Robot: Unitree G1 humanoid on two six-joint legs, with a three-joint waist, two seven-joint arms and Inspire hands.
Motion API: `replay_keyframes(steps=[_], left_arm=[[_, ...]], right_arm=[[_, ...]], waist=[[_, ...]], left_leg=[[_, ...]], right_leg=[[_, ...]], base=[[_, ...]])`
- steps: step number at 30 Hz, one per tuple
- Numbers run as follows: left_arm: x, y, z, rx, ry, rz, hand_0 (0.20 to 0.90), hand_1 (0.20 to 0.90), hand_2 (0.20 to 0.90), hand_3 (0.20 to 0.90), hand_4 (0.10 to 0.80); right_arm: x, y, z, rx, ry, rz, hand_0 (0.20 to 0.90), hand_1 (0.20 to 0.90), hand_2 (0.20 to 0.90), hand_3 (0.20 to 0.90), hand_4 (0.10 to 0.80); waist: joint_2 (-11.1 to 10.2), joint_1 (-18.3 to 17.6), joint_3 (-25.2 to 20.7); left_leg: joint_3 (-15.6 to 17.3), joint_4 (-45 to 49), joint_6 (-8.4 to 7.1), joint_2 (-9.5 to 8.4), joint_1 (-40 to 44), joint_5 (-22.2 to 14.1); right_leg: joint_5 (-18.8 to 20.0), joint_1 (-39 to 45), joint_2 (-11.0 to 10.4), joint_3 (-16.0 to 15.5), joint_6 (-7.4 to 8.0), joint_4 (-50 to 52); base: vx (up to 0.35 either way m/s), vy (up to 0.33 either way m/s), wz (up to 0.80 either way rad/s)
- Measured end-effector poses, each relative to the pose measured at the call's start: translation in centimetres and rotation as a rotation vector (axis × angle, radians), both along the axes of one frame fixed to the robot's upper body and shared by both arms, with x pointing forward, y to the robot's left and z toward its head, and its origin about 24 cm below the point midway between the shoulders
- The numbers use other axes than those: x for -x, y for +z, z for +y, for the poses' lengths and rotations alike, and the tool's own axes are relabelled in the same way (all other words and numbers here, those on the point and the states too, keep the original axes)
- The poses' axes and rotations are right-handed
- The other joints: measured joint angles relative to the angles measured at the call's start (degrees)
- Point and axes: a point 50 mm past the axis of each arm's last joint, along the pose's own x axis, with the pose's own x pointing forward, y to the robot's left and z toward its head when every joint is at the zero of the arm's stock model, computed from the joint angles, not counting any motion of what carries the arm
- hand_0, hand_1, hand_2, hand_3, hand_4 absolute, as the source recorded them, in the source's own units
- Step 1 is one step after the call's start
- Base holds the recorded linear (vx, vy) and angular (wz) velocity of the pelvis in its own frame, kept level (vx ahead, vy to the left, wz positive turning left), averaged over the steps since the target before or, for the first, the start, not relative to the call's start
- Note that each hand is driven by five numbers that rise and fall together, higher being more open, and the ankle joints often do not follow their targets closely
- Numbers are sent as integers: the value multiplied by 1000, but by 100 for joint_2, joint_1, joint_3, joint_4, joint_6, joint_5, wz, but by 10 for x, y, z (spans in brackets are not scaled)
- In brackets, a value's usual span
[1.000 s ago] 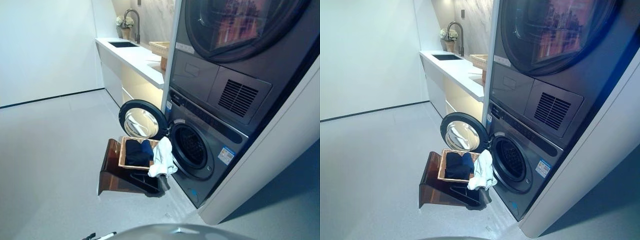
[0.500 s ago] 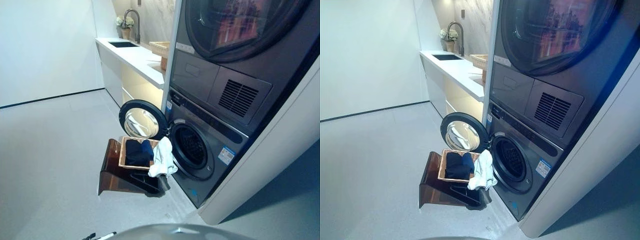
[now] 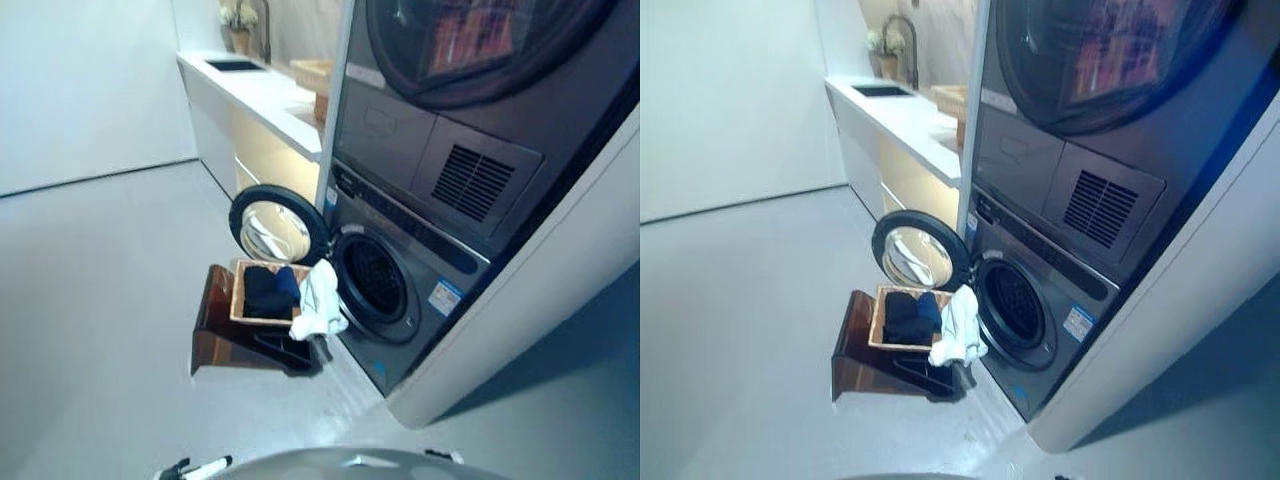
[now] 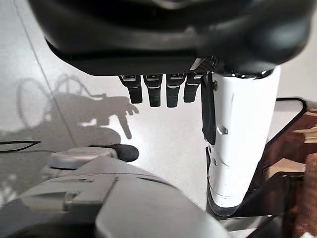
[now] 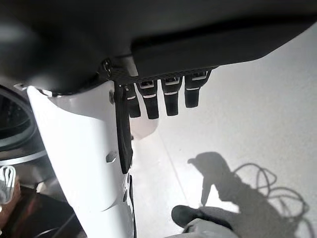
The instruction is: Pick up the clothes and place them into the washing machine
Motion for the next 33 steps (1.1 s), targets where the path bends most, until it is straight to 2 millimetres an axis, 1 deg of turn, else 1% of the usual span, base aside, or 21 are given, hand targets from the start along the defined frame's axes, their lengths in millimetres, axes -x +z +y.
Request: replay_keyframes(steps=[2, 3, 4, 7, 9, 11, 12, 14, 15, 16, 17, 18, 19, 21, 22, 24, 25, 28, 31, 32, 33], left_arm=[[-21, 3, 2, -7, -45, -38, 900, 900, 900, 900, 800], [-26, 3, 3, -10, -49, -53, 900, 900, 900, 900, 800], [-42, 6, 2, -7, -44, -98, 900, 900, 900, 900, 800], [-49, 5, -7, 16, -30, -115, 900, 900, 900, 900, 800], [-47, 4, -9, 18, -17, -105, 900, 900, 900, 900, 800], [-44, 3, -9, 17, 21, -96, 900, 900, 900, 900, 800], [-46, 4, -7, 13, 29, -103, 900, 900, 900, 900, 800], [-50, 6, -4, -1, 33, -118, 900, 900, 900, 900, 800], [-49, 6, -3, -4, 38, -123, 900, 900, 900, 900, 800], [-49, 7, 0, -13, 38, -127, 900, 900, 900, 900, 800], [-50, 9, 7, -29, 37, -135, 900, 900, 900, 900, 800], [-51, 10, 11, -35, 44, -137, 900, 900, 900, 900, 800], [-52, 11, 14, -47, 46, -141, 900, 900, 900, 900, 800], [-60, 11, 5, -37, 51, -158, 900, 900, 900, 900, 800], [-61, 11, 5, -40, 44, -159, 900, 900, 900, 900, 800], [-66, 12, 4, -41, 29, -170, 900, 900, 900, 900, 800], [-70, 13, 4, -46, 16, -179, 900, 900, 900, 900, 800], [-75, 15, 7, -59, 0, -188, 900, 900, 900, 900, 800], [-72, 13, 2, -43, -37, -169, 900, 900, 900, 900, 800], [-72, 13, 3, -47, -67, -163, 900, 900, 900, 900, 800], [-75, 14, 4, -52, -83, -170, 900, 900, 900, 900, 800]], right_arm=[[-9, 1, 0, 0, -4, -29, 900, 900, 900, 900, 800], [-9, 2, -3, 7, -10, -27, 900, 900, 900, 900, 800], [-11, 3, -10, 25, -14, -23, 900, 900, 900, 900, 800], [-15, 7, -26, 67, -37, -21, 900, 900, 900, 900, 800], [-15, 7, -28, 69, -57, -16, 900, 900, 900, 900, 800], [-14, 7, -28, 63, -92, -21, 900, 900, 900, 900, 800], [-11, 6, -27, 60, -101, -13, 900, 900, 900, 900, 800], [-16, 6, -22, 52, -84, -28, 900, 900, 900, 900, 800], [-21, 5, -16, 37, -73, -36, 900, 900, 900, 900, 800], [-22, 4, -10, 22, -72, -35, 900, 900, 900, 900, 800], [-19, 2, 0, -1, -72, -27, 900, 900, 900, 900, 800], [-21, 1, 5, -16, -72, -33, 900, 900, 900, 900, 800], [-20, 1, 6, -17, -73, -31, 900, 900, 900, 900, 800], [-50, 7, 10, -24, -23, -122, 900, 900, 900, 900, 800], [-53, 7, 12, -26, -10, -127, 900, 900, 900, 900, 800], [-59, 8, 18, -42, 3, -152, 900, 900, 900, 900, 800], [-57, 7, 20, -48, 1, -145, 900, 900, 900, 900, 800], [-57, 7, 19, -46, -3, -144, 900, 900, 900, 900, 800], [-52, 7, 15, -42, -21, -131, 900, 900, 900, 900, 800], [-50, 6, 15, -45, -21, -124, 900, 900, 900, 900, 800], [-47, 5, 16, -47, -21, -116, 900, 900, 900, 900, 800]], waist=[[-28, 7, 373], [-6, 46, 466], [22, 72, 615], [218, 155, 810], [263, 172, 795], [281, 240, 777], [265, 246, 789], [194, 315, 763], [203, 432, 745], [106, 439, 689], [-105, 399, 577], [-316, 448, 451], [-413, 467, 404], [-262, 463, 389], [-258, 458, 381], [-303, 438, 363], [-355, 453, 323], [-410, 440, 284], [-217, 246, 277], [-154, 180, 289], [-177, 142, 273]], left_leg=[[-140, 967, -220, 34, -496, -213], [-187, 1159, -261, 42, -652, -240], [-249, 1433, -388, 20, -977, -262], [-187, 21, -515, -84, -959, -126], [-188, -494, -523, -56, -957, -27], [-18, -428, -457, 124, -881, 70], [34, -286, -432, 110, -911, 87], [109, 218, -417, 138, -1176, 91], [319, 280, -157, 265, -1272, 105], [382, 249, -131, 233, -1261, 118], [509, 204, -113, 112, -1214, 124], [634, 265, -34, -84, -1256, 175], [712, 355, 5, -179, -1336, 197], [753, 480, 33, -133, -1479, 209], [765, 474, 57, -161, -1505, 194], [800, 455, 395, -312, -1518, 154], [801, 481, 657, -390, -1516, 111], [794, 430, 784, -493, -1419, 50], [655, -182, 800, -467, -753, 114], [515, -324, 876, -480, -604, 97], [484, -437, 940, -521, -481, 123]], right_leg=[[-49, -36, 18, -84, -148, 45], [-61, -18, 17, -77, -191, 60], [-50, -25, -29, -184, -212, -24], [-47, -40, -114, -166, -214, -283], [-43, -33, -102, -133, -217, -493], [-39, 107, -81, -72, -210, -710], [-40, 72, -97, -26, -209, -679], [-162, 109, -107, 5, -9, -767], [-366, -81, -24, -41, 22, 106], [-582, -231, -64, -26, 56, 718], [-872, -193, -209, -38, 110, 1149], [-1028, 22, -416, 23, 158, 803], [-1215, 121, -506, 158, 371, 483], [-1055, 297, -515, 145, 409, -173], [-976, 342, -551, 129, 470, -324], [-634, 452, -673, 129, 597, -533], [-609, 469, -734, 127, 649, -550], [-520, 573, -767, 108, 776, -562], [-477, 203, -679, 159, 872, 965], [-516, -87, -671, 206, 935, 1670], [-580, -368, -643, 321, 881, 2059]], base=[[4, -4, 42], [137, 73, 58], [213, 94, 35], [283, 131, 17], [251, 113, -3], [313, 125, -14], [240, 101, -17], [256, 137, -25], [125, 84, -33], [188, 117, -25], [160, 106, -8], [217, 147, -14], [138, 111, -31], [147, 118, -40], [150, 115, -24], [140, 108, 3], [133, 104, 9], [243, 238, 8], [157, 183, 17], [159, 125, 43], [170, 78, 31]])
